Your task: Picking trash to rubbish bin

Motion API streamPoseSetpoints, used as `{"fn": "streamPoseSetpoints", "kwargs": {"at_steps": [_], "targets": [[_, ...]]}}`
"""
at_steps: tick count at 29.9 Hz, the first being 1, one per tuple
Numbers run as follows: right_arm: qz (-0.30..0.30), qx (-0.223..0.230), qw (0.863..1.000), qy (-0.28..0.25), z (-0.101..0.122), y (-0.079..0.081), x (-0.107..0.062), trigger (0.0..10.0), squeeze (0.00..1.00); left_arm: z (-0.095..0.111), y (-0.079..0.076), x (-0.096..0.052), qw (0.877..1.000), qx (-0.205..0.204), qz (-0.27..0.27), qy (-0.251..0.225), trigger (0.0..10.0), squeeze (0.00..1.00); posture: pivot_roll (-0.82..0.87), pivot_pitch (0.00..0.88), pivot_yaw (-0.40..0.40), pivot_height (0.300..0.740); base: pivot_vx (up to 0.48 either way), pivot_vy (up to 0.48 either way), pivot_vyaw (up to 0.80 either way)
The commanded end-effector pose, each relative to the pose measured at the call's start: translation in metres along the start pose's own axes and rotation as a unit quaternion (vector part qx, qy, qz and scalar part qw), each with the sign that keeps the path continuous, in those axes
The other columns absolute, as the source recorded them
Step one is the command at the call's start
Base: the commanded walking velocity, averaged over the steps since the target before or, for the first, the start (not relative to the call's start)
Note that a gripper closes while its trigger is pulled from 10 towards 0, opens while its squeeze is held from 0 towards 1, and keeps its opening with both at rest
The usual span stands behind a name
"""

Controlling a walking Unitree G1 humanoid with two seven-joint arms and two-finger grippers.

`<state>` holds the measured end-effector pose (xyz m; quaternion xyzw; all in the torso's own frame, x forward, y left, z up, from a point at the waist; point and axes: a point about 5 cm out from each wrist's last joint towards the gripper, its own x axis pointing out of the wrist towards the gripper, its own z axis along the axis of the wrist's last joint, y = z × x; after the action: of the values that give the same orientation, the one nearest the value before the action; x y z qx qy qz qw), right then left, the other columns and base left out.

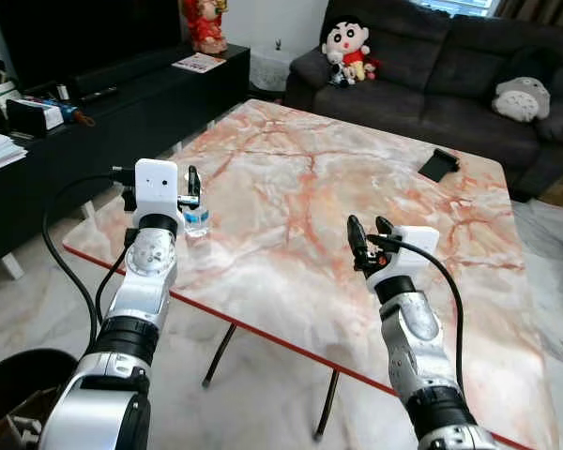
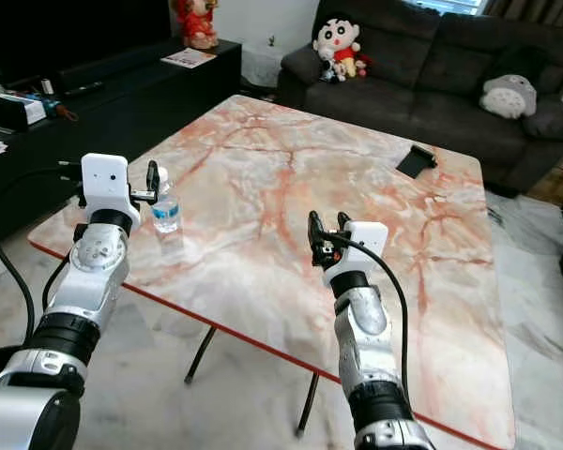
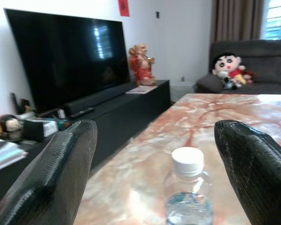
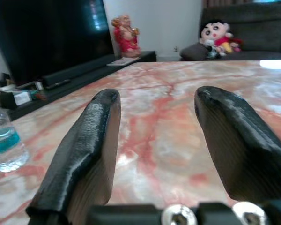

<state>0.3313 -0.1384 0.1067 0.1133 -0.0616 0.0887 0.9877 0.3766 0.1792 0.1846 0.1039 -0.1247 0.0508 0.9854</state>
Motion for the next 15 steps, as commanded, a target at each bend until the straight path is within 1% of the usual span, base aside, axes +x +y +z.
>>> {"fn": "streamPoseSetpoints", "kwargs": {"at_steps": [1,15], "targets": [[-0.001,-0.004,1.0,-0.006,0.004,-0.003,0.001,10.0,0.0,0.002,-0.004,0.006,1.0,0.013,-0.021,0.006,10.0,0.0,0.11,0.0,-0.114,0.74,0.0,0.0,0.0],[0.0,-0.005,1.0,-0.004,0.005,-0.003,0.0,10.0,0.0,0.007,-0.003,0.017,1.0,0.024,-0.016,0.007,10.0,0.0,0.11,0.0,-0.119,0.74,0.0,0.0,0.0]]}}
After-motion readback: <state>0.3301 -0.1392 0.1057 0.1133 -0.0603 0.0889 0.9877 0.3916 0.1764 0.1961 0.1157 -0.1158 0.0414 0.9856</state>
